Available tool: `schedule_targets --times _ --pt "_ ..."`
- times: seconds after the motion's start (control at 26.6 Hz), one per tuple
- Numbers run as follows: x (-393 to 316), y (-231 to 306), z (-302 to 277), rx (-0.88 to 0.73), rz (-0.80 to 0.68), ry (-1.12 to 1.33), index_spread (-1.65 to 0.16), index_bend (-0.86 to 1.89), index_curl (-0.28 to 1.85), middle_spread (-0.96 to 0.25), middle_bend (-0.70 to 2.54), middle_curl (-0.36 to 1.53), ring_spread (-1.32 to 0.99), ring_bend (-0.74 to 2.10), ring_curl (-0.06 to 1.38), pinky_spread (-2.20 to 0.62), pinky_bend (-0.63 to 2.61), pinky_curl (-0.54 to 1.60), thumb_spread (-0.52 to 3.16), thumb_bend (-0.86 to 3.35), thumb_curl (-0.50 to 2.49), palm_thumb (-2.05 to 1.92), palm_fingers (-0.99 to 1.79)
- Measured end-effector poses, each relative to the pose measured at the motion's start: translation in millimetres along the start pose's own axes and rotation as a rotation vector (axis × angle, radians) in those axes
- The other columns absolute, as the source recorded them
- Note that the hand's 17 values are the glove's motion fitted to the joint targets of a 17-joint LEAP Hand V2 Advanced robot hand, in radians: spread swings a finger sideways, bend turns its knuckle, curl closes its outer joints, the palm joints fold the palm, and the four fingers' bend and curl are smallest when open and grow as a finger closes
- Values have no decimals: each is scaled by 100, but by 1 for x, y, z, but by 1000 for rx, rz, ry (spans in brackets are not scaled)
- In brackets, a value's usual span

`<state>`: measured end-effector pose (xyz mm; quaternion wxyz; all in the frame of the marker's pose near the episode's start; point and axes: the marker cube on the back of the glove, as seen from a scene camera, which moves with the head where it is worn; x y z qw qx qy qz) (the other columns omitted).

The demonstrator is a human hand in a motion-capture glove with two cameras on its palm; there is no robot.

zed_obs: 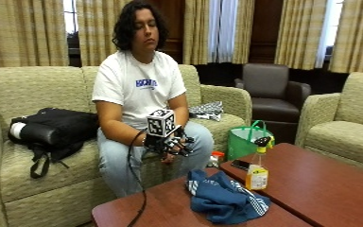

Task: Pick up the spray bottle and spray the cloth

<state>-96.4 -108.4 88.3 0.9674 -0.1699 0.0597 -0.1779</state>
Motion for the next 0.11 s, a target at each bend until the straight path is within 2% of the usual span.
schedule_targets --times 0.11 --pt "-7 4 9 1 -17 -11 -50 10 20 -12 32 38 -14 46 33 21 20 32 100 -3 34 41 20"
